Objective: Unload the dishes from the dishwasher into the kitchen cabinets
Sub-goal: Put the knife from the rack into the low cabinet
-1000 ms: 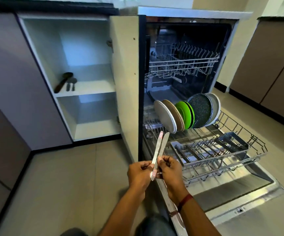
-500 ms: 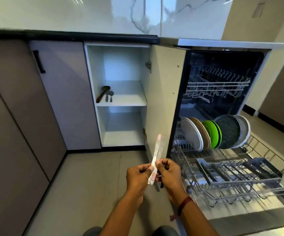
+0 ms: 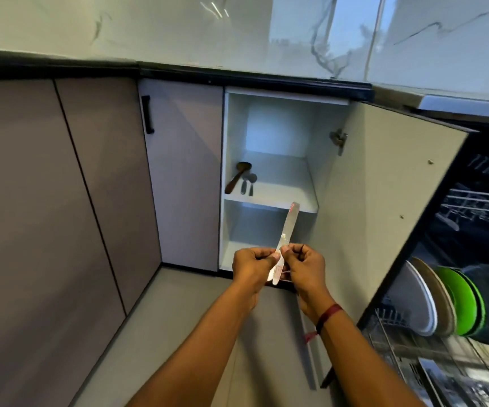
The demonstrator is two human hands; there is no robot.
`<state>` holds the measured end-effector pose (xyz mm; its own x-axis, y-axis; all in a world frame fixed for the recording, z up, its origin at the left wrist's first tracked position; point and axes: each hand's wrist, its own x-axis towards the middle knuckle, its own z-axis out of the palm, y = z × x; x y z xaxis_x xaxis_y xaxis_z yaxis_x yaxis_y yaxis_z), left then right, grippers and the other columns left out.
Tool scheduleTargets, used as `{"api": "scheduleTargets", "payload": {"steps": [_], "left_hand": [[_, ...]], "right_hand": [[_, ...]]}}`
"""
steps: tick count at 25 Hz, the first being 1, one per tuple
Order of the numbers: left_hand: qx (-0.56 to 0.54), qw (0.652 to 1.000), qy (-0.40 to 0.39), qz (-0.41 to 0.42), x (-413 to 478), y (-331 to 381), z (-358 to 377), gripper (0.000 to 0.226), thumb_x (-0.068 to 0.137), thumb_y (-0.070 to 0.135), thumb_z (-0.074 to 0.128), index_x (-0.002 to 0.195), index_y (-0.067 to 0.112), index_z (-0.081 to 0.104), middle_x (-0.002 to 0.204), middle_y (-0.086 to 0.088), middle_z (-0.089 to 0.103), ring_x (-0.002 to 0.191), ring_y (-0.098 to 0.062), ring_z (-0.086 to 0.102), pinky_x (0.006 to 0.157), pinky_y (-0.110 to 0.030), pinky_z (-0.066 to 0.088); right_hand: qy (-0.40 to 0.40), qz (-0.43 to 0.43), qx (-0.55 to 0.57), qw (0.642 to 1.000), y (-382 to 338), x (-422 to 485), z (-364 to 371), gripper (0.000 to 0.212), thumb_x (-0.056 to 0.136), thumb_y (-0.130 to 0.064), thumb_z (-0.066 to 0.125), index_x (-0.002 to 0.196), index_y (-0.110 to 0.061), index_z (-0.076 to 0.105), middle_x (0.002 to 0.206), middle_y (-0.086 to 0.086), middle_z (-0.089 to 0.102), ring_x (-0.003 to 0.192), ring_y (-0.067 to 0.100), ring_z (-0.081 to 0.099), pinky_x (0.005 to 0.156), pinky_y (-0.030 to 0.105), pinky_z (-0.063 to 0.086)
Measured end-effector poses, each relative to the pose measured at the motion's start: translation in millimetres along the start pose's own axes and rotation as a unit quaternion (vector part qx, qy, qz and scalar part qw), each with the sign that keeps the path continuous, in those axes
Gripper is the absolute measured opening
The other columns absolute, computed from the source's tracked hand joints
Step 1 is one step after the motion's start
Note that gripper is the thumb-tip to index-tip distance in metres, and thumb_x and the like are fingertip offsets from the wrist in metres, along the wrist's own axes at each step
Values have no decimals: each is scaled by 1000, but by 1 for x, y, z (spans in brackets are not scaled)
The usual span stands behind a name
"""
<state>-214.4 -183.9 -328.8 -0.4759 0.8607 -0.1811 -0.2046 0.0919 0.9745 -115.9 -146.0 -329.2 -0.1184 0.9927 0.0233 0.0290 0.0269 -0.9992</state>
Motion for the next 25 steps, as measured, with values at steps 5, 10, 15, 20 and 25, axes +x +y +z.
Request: {"api": "scheduleTargets", "payload": {"steps": [5,10,15,20,25], "left_hand": [[6,1000,16,-15,100,10,12,10,84,13,73,93,10,74,94,-11,74,86,-25,71,80,-41,60],[3,998,2,-68,179,22,14,19,86,14,72,102,4,73,94,-13,73,73,-20,69,58,-24,58],[37,994,4,-105,249,28,14,19,85,19,74,100,9,74,91,-9,73,79,-22,70,66,-28,59],[109,992,18,-53,293,35,20,23,87,23,70,106,10,73,98,-5,73,86,-19,69,79,-27,56],[132,990,3,-40,318,36,27,15,86,7,70,101,5,73,92,-11,73,81,-22,71,79,-34,59]], "right_hand": [[19,24,-28,999,4,98,33,13,93,-19,63,90,-8,70,86,11,72,77,25,70,68,34,61],[-1,92,-10,996,12,174,66,8,92,-18,64,87,-11,66,85,7,69,74,20,68,55,23,56],[-7,178,27,984,8,229,91,9,95,-15,58,87,-14,63,84,5,66,76,18,63,66,28,56],[2,198,8,980,6,279,105,2,88,-12,68,86,-13,69,86,6,70,81,22,64,65,29,54],[-48,177,-96,978,3,318,101,5,90,-10,66,90,-6,69,81,10,69,71,21,64,56,25,50]]}}
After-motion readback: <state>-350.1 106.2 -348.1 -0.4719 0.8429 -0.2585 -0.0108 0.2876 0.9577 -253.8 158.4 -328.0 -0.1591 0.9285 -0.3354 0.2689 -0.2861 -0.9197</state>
